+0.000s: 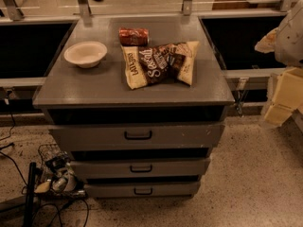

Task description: Open bottom drawer

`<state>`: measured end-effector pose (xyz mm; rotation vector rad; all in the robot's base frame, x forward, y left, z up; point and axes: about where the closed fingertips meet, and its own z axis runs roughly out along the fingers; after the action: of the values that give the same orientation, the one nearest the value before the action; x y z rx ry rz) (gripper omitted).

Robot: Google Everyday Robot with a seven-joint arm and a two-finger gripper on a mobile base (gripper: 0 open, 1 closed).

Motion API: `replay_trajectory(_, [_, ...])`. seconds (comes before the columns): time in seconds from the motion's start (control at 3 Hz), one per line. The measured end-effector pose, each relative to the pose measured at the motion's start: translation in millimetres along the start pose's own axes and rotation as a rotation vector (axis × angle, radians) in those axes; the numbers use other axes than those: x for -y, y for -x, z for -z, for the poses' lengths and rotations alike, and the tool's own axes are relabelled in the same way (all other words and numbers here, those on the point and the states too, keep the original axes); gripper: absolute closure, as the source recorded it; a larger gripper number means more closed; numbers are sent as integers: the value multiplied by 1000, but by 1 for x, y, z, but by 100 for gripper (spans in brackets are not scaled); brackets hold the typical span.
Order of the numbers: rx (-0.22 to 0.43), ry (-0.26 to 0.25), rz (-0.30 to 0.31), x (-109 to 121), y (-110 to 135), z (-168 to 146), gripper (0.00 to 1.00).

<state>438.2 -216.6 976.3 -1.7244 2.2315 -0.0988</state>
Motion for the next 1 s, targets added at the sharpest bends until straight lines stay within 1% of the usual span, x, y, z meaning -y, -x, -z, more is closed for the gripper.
replay_trajectory(0.33, [0, 0, 0, 0, 0, 0, 2])
replay_trajectory(1.0, [0, 0, 0, 0, 0, 0, 48])
